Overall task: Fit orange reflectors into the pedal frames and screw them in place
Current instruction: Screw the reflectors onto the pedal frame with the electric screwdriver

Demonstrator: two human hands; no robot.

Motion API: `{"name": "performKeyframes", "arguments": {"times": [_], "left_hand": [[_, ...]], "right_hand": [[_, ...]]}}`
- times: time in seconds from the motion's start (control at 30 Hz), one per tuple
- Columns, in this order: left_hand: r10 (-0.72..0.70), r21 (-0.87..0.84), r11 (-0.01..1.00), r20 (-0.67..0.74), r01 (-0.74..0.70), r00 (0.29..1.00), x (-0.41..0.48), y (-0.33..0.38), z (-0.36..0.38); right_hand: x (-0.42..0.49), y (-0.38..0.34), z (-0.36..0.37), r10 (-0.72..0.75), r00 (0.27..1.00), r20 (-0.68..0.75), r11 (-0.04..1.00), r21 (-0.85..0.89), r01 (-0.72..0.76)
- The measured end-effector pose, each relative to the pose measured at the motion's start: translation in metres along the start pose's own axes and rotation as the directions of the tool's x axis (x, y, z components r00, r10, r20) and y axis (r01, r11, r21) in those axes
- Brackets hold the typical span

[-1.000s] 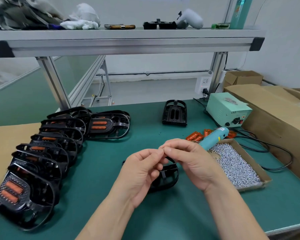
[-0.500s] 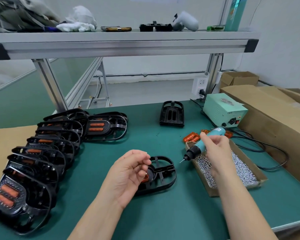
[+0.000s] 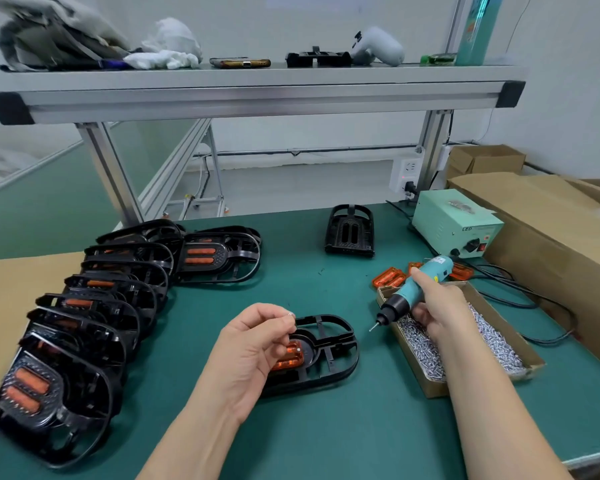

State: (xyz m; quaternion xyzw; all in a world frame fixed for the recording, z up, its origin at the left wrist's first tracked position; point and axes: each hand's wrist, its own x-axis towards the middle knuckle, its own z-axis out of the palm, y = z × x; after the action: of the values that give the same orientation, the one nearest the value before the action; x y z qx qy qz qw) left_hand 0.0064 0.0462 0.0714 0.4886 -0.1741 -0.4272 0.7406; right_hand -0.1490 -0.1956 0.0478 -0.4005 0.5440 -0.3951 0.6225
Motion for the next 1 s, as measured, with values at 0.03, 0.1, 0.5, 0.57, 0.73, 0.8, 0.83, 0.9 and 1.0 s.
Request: {"name": "performKeyframes", "arguments": {"times": [0.03, 0.1, 0.5, 0.57, 0.73, 0.8, 0.83, 0.9, 1.0], "left_hand": [[0.006, 0.005, 1.000, 0.003, -0.006, 1.000, 0.000, 0.000, -0.001], [0.010, 0.024, 1.000, 0.018, -0.011, 1.000, -0.002, -0.001, -0.004], [-0.007, 0.119, 0.993, 0.123, -0.008, 0.992, -0.004, -0.012, -0.004], [0.005, 0.115, 0.993, 0.139, -0.021, 0.990, -0.005, -0.014, -0.004], [0.031, 0.087, 0.995, 0.150, -0.045, 0.988, -0.006, -0.015, -0.005], [0.034, 0.084, 0.995, 0.146, -0.047, 0.989, -0.006, -0.015, -0.007], [0.035, 0.083, 0.995, 0.143, -0.047, 0.989, -0.006, -0.014, -0.008], [0.036, 0.075, 0.996, 0.136, -0.046, 0.990, -0.006, -0.014, -0.010], [0.035, 0.068, 0.997, 0.128, -0.044, 0.991, -0.006, -0.014, -0.011]], "right_hand": [[-0.002, 0.000, 0.002, 0.012, 1.000, -0.001, 0.999, 0.044, -0.012], [-0.009, -0.001, 0.005, 0.020, 0.999, 0.038, 0.980, 0.195, -0.027], [-0.083, -0.035, 0.054, -0.120, 0.955, 0.271, 0.759, 0.645, -0.088], [-0.092, -0.036, 0.065, -0.162, 0.955, 0.248, 0.739, 0.672, -0.050], [-0.107, -0.033, 0.083, -0.324, 0.939, 0.116, 0.715, 0.680, 0.162], [-0.112, -0.033, 0.085, -0.350, 0.932, 0.091, 0.692, 0.696, 0.192], [-0.113, -0.032, 0.085, -0.356, 0.931, 0.082, 0.686, 0.699, 0.201], [-0.115, -0.033, 0.086, -0.358, 0.931, 0.071, 0.678, 0.705, 0.208], [-0.117, -0.032, 0.086, -0.354, 0.932, 0.077, 0.678, 0.708, 0.199]]}}
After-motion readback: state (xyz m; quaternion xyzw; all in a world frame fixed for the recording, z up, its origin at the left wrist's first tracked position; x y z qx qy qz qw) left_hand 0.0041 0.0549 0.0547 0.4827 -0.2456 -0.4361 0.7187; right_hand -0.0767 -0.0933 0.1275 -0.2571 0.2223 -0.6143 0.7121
